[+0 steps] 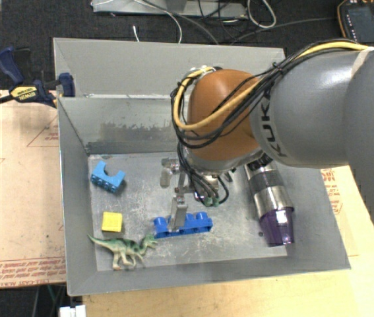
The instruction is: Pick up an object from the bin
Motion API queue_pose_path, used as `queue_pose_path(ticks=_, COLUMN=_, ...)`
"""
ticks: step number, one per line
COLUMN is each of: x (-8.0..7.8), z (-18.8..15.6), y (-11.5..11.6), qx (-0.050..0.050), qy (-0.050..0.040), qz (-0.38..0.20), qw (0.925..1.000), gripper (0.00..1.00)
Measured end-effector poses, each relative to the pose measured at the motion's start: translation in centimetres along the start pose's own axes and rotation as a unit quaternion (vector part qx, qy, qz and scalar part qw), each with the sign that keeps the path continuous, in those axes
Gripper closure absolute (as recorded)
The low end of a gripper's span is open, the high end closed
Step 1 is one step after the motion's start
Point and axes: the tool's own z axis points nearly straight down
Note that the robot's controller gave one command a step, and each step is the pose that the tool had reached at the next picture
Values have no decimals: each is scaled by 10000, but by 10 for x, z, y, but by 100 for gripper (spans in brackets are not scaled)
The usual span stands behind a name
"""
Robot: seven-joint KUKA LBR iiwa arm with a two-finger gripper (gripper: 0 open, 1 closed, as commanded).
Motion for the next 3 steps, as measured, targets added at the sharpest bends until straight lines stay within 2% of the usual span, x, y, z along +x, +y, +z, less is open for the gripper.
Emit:
queue_pose_path(ticks=1, x=-2, z=-5, y=-1, qx=-4, qy=-38, qz=22, qw=10000, gripper=0)
queue_pose_path(ticks=2, x=18, z=93, y=-33, qx=-10, qy=-23, qz=59, qw=10000, gripper=0)
queue_pose_path(ticks=3, x=20, z=39, y=-31, qx=-25, qy=-115, qz=-576, qw=9983, gripper=0)
